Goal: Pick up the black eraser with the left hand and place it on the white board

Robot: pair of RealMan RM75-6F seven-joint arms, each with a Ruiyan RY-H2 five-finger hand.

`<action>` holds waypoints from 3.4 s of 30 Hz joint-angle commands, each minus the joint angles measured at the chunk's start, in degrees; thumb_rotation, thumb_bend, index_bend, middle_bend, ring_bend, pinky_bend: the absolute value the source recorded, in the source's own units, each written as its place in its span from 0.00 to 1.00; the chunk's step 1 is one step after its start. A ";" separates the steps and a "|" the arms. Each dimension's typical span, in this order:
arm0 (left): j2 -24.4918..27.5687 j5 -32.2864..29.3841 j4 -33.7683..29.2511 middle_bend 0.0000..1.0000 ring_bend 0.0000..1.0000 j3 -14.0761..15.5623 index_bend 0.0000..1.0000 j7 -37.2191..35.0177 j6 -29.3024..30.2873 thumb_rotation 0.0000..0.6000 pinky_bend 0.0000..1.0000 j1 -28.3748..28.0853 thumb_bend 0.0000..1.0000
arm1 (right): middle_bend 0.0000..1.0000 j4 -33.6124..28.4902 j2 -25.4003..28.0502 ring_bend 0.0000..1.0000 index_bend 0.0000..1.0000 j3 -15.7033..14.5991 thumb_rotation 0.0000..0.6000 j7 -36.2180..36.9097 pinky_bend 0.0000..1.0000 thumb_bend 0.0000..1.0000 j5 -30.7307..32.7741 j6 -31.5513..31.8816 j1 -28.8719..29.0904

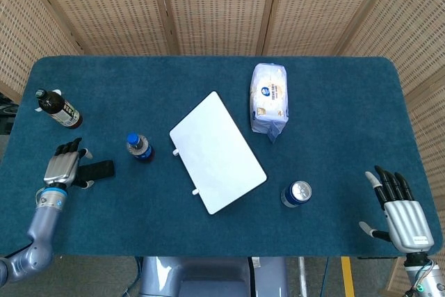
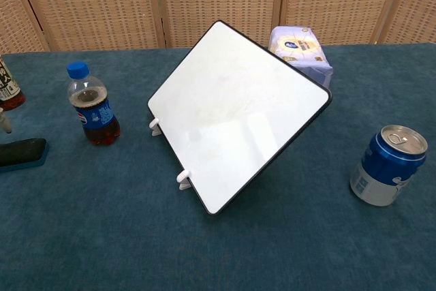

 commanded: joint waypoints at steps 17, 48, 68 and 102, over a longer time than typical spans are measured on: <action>-3.21 -0.82 2.54 0.00 0.00 1.61 0.33 1.98 0.48 1.00 0.00 -1.30 0.19 | 0.00 0.32 -0.11 0.00 0.00 0.35 1.00 0.39 0.00 0.00 0.74 -0.33 0.18; -4.67 -0.29 2.72 0.00 0.00 2.07 0.38 3.12 1.99 1.00 0.00 -2.44 0.33 | 0.00 0.75 -0.21 0.00 0.00 0.52 1.00 1.15 0.00 0.00 0.35 0.49 0.02; 11.16 11.82 -22.28 0.00 0.00 -3.33 0.38 1.57 11.41 1.00 0.00 -2.66 0.32 | 0.00 0.61 0.00 0.00 0.00 0.55 1.00 1.61 0.00 0.00 -0.02 1.12 -0.17; -2.11 27.97 -9.35 0.00 0.00 -6.25 0.41 3.16 10.78 1.00 0.00 -15.85 0.31 | 0.00 0.53 1.46 0.00 0.00 0.98 1.00 5.73 0.00 0.00 0.59 1.47 -0.38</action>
